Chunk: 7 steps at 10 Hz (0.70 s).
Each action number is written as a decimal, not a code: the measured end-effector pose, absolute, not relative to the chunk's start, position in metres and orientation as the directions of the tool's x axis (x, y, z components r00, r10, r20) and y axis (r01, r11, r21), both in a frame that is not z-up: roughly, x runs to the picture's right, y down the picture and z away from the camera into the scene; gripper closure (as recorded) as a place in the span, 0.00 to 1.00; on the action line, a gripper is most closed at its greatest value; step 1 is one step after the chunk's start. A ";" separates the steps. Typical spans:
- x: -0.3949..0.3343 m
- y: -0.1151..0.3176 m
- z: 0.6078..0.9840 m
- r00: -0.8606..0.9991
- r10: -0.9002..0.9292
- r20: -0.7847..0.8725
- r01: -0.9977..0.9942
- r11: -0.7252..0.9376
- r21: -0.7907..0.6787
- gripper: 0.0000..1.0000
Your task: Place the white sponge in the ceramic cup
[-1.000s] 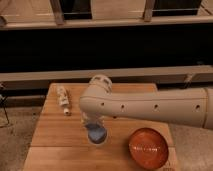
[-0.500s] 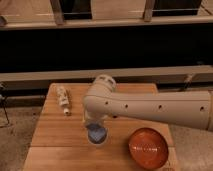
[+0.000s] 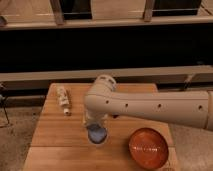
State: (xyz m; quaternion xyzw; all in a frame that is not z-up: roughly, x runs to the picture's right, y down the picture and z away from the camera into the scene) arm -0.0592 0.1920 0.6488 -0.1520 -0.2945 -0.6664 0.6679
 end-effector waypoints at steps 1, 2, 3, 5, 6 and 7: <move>-0.060 0.193 0.649 -0.066 -0.798 0.599 0.979 0.063 0.192 0.20; -0.059 0.194 0.650 -0.067 -0.796 0.602 0.979 0.064 0.194 0.20; -0.058 0.195 0.651 -0.064 -0.794 0.604 0.979 0.068 0.193 0.20; -0.053 0.194 0.655 -0.051 -0.791 0.609 0.979 0.080 0.185 0.20; -0.050 0.193 0.657 -0.041 -0.790 0.612 0.980 0.088 0.179 0.20; -0.047 0.193 0.658 -0.032 -0.789 0.613 0.980 0.095 0.173 0.20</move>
